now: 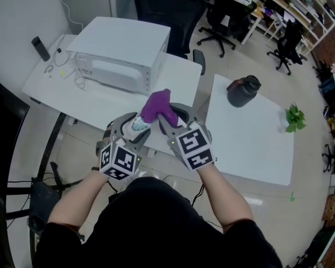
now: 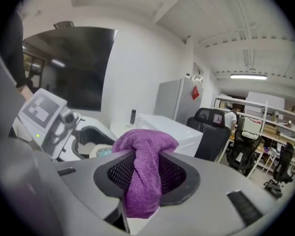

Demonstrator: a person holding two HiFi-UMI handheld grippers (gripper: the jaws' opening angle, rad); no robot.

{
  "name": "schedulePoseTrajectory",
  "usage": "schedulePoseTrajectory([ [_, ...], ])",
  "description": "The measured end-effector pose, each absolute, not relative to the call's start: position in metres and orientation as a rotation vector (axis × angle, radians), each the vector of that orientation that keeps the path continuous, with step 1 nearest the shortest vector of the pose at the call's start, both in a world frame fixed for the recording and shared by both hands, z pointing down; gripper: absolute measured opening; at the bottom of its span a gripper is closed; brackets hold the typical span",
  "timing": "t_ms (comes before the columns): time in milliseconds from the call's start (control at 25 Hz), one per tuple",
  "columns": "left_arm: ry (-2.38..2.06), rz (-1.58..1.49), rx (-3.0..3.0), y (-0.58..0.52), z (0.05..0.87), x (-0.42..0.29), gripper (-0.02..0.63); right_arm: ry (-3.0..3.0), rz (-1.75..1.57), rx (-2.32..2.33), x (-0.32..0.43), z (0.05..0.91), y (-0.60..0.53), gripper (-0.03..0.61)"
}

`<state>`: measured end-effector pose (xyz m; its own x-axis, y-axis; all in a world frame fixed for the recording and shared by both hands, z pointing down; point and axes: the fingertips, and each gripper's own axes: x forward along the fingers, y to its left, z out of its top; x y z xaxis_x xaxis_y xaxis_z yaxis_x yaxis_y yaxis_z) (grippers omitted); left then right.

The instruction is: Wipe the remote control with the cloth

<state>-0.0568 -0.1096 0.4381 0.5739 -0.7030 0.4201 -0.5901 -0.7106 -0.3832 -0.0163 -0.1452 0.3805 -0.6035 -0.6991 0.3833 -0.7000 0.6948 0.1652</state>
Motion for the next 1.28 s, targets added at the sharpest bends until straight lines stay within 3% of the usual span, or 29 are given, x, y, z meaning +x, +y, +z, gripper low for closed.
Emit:
schedulePoseTrajectory([
  [160, 1.243, -0.415, -3.115, -0.127, 0.427, -0.067, 0.256, -2.778, 0.189, 1.27, 0.002, 0.338, -0.144, 0.135],
  [440, 1.222, 1.237, -3.684, -0.155, 0.376, -0.092, 0.256, -2.948, 0.59, 1.194, -0.018, 0.365, -0.121, 0.135],
  [520, 1.08, 1.538, -3.71, -0.155, 0.37, -0.092, 0.255, -2.951, 0.603, 1.066, -0.038, 0.377, -0.11, 0.135],
  [680, 0.884, 1.617, -3.798, -0.145, 0.373, -0.081, 0.255, -2.941, 0.511, 0.959, -0.055, 0.387, -0.098, 0.135],
  [1000, 0.543, 1.479, -3.954, -0.116, 0.372, -0.057, 0.255, -2.923, 0.406, 1.162, -0.016, 0.362, -0.134, 0.133],
  [1280, 0.588, 1.504, -3.911, -0.122, 0.368, -0.064, 0.255, -2.969, 0.369, 1.169, -0.009, 0.344, -0.126, 0.135],
])
